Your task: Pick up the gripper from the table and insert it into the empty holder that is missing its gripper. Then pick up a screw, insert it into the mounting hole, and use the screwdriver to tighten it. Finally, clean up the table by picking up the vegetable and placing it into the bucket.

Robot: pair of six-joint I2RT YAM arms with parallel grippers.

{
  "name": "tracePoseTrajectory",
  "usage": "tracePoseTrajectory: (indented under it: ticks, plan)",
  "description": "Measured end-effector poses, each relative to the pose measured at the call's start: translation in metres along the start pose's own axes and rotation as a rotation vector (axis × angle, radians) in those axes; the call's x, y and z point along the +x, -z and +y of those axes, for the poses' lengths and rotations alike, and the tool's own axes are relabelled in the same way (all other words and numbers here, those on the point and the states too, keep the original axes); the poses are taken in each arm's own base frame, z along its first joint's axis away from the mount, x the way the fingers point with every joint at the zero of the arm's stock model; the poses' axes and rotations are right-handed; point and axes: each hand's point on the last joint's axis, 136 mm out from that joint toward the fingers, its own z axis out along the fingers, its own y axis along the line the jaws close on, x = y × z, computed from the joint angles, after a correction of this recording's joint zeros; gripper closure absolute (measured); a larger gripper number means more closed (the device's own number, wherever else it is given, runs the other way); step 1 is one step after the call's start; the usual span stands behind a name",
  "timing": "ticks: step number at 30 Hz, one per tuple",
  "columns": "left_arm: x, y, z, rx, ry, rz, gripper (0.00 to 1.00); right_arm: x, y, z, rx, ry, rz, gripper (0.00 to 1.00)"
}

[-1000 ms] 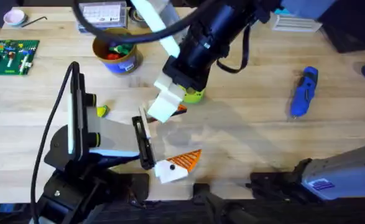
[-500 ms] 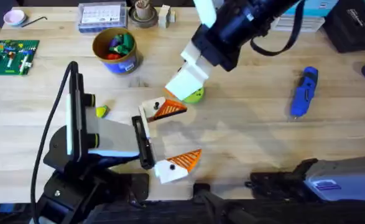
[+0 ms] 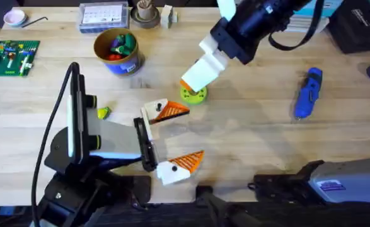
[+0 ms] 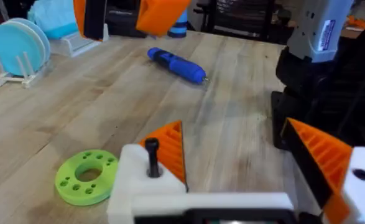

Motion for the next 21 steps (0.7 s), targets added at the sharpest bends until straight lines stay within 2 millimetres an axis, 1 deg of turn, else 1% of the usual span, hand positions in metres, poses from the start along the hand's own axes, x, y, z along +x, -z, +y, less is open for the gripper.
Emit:
tracePoseTrajectory:
  ticks: [2, 4, 5, 8, 12, 13, 14, 15, 16, 21]
  plan:
    - [0.0002, 0.0000, 0.0001, 0.000, -0.002, 0.000, 0.125, 0.0000, 0.0000, 0.0000, 0.000, -0.002, 0.000, 0.008]
    - [0.0001, 0.0000, 0.0000, 0.000, -0.005, 0.000, 0.266, 0.0001, 0.0000, 0.0000, 0.000, -0.002, 0.000, 0.008]
    - [0.0001, 0.0000, 0.0000, 0.000, -0.006, 0.000, 0.305, 0.0003, 0.0000, 0.0001, 0.000, -0.003, 0.001, 0.008]
    - [0.0003, 0.0000, 0.0001, 0.000, -0.006, 0.000, 0.377, 0.0012, 0.0000, 0.0004, -0.001, -0.005, 0.005, 0.008]
    - [0.0003, -0.0001, 0.0001, 0.000, -0.008, 0.001, 0.572, 0.0015, -0.0001, 0.0004, -0.002, -0.005, 0.006, 0.008]
    - [0.0004, 0.0000, 0.0001, 0.000, -0.010, 0.001, 0.695, 0.0015, 0.0000, 0.0005, -0.002, -0.005, 0.006, 0.007]
    - [0.0003, 0.0000, 0.0001, 0.000, -0.009, 0.000, 0.858, 0.0015, 0.0000, 0.0005, -0.002, -0.005, 0.006, 0.008]
    - [0.0002, 0.0000, 0.0001, 0.000, -0.014, 0.000, 0.959, 0.0016, 0.0000, 0.0005, -0.002, -0.006, 0.006, 0.008]
    - [0.0003, -0.0001, 0.0000, 0.000, -0.012, 0.000, 0.988, 0.0017, -0.0001, 0.0005, -0.002, -0.006, 0.007, 0.008]
    - [0.0001, -0.0001, 0.0000, 0.000, -0.012, 0.000, 0.997, 0.0051, 0.0007, -0.0027, 0.012, -0.015, 0.020, 0.008]
